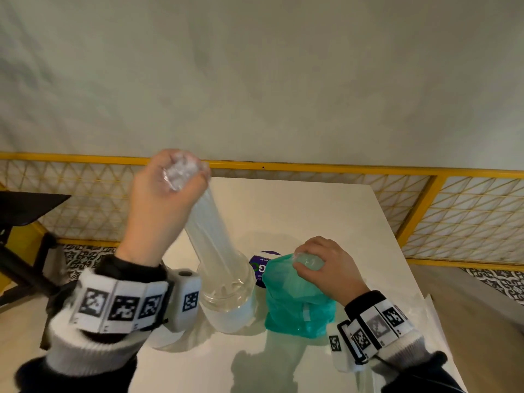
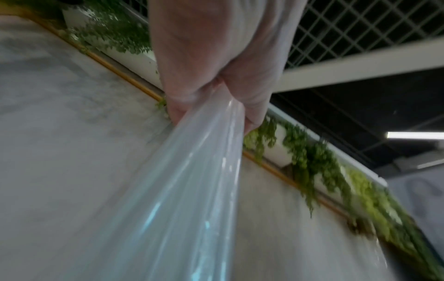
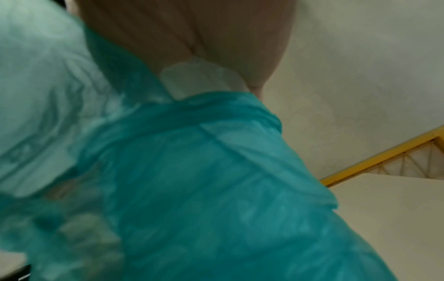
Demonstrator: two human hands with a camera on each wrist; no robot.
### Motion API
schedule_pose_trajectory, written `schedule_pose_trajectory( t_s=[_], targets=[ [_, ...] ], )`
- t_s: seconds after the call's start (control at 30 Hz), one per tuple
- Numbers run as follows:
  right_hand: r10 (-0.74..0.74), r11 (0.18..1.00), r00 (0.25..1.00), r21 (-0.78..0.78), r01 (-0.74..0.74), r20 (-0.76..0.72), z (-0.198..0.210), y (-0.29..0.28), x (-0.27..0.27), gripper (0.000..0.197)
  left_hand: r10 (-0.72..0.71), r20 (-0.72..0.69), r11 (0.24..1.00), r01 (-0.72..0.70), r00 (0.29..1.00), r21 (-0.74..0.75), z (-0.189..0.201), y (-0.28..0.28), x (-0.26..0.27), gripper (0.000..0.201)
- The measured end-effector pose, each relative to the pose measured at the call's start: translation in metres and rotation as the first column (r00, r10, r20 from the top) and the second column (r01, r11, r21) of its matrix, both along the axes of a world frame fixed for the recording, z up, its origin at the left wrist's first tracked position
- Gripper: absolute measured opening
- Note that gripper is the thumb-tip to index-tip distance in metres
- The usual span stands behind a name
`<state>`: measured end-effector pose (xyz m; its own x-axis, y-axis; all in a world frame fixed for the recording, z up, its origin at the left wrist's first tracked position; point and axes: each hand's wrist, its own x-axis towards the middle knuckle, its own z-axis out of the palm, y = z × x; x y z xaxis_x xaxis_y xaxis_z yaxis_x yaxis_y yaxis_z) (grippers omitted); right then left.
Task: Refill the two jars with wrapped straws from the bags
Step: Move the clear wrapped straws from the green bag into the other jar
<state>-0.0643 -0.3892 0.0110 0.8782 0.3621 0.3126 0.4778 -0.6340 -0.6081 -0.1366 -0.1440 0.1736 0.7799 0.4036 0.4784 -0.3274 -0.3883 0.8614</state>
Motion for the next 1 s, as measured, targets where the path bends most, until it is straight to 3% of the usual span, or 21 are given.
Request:
schedule_pose_trajectory(
  t_s=[0.27,0.33,0.4,0.47,0.53,0.6,0.63,0.67,0.73,0.8,1.0],
  targets=[
    [-0.004,1.0,1.0,0.029,0.004,-0.002,-0.001,0.001,-0.001,0.036,-0.027,-0.337,0.998,0.046,0.941,0.051,-0.111,-0.001,0.028,0.027],
    [-0.003,1.0,1.0,0.022,0.003,-0.011,0.0,0.001,-0.001,0.038,-0.006,-0.396,0.984,0.076,0.918,0.163,-0.133,-0.005,0.028,0.029],
    [0.001,1.0,1.0,0.01,0.0,-0.016,0.001,0.0,-0.002,0.04,0.036,-0.426,0.949,0.103,0.904,0.298,-0.146,-0.006,0.028,0.044],
    [0.003,1.0,1.0,0.0,-0.003,-0.017,0.001,0.0,-0.002,0.041,0.089,-0.402,0.914,0.085,0.911,0.396,-0.146,-0.007,0.027,0.065],
    [0.004,1.0,1.0,0.002,-0.004,-0.016,0.0,-0.001,-0.002,0.041,0.107,-0.264,0.886,0.029,0.959,0.463,-0.136,-0.013,0.023,0.071],
    [0.007,1.0,1.0,0.003,-0.007,-0.002,0.0,-0.002,-0.003,0.041,-0.002,-0.105,0.889,0.05,0.994,0.455,-0.125,-0.026,0.019,0.056],
    [0.009,1.0,1.0,0.0,-0.009,0.01,-0.001,-0.002,-0.003,0.041,-0.106,-0.094,0.89,0.137,0.99,0.435,-0.122,-0.034,0.017,0.047],
    [0.013,1.0,1.0,-0.004,-0.013,0.022,-0.001,-0.002,-0.003,0.041,-0.219,-0.146,0.878,0.26,0.965,0.403,-0.122,-0.043,0.016,0.043],
    [0.023,1.0,0.999,-0.008,-0.022,0.032,-0.001,-0.002,-0.003,0.041,-0.367,-0.373,0.816,0.487,0.852,0.311,-0.131,-0.061,0.018,0.053],
    [0.039,0.999,0.999,-0.012,-0.039,0.027,0.0,-0.003,-0.004,0.04,-0.365,-0.572,0.788,0.571,0.734,0.23,-0.144,-0.075,0.023,0.071],
    [0.057,0.998,0.998,0.014,-0.057,0.002,0.002,-0.004,-0.009,0.049,-0.494,-0.588,0.782,0.622,0.64,0.02,-0.165,-0.09,0.038,0.077]
  ],
)
